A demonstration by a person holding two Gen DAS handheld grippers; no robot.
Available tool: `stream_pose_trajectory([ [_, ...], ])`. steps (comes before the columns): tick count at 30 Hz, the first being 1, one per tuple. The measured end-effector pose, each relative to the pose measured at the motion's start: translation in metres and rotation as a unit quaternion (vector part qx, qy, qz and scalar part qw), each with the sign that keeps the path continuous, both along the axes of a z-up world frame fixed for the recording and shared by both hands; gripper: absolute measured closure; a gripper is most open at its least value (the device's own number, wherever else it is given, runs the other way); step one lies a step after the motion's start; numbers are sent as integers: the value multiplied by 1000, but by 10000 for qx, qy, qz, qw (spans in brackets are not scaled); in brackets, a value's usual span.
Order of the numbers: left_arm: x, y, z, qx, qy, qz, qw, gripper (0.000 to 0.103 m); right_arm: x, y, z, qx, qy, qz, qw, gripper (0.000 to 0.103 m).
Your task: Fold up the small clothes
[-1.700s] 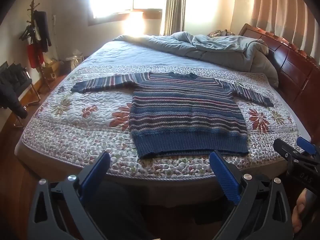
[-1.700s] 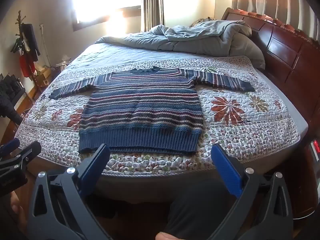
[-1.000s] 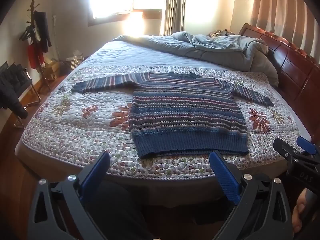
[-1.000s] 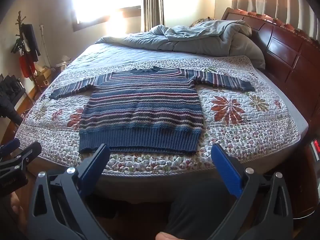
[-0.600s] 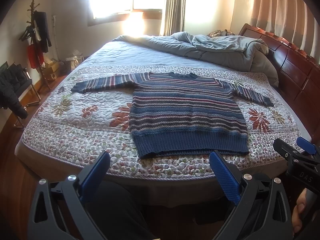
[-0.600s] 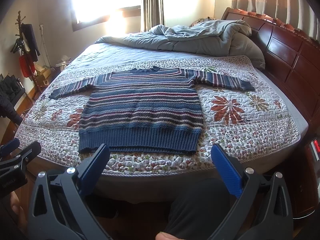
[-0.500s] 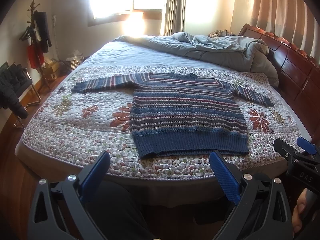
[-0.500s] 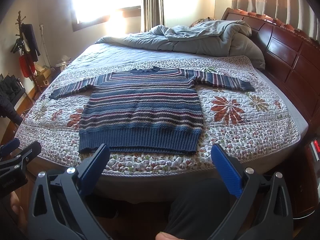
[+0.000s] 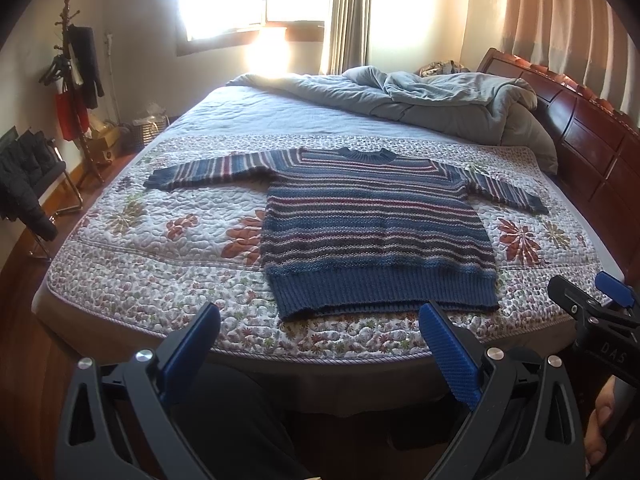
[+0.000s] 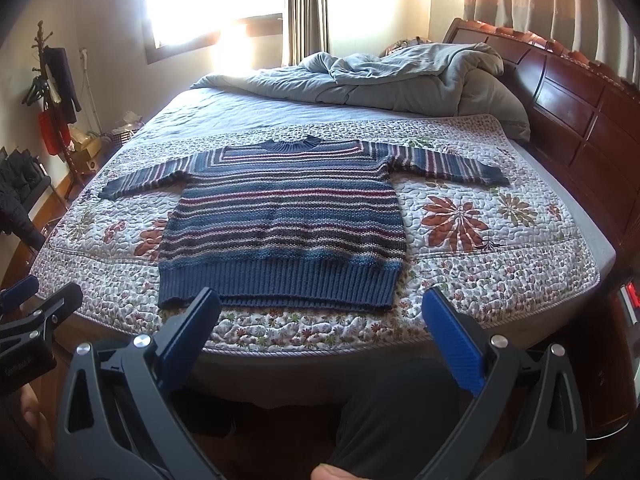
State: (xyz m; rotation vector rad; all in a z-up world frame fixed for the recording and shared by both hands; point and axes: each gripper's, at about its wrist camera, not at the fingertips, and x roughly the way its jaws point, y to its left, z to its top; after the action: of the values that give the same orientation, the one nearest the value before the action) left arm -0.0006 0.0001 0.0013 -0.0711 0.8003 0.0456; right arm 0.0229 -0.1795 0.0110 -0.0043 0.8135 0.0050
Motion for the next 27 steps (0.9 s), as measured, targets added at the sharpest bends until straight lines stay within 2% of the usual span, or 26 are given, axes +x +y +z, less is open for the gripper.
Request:
stream_pose_trajectory([
  [27,3,1,1,2,-7,-13,10000,4,4,-1,1,-47,-47,-2,10000,2],
])
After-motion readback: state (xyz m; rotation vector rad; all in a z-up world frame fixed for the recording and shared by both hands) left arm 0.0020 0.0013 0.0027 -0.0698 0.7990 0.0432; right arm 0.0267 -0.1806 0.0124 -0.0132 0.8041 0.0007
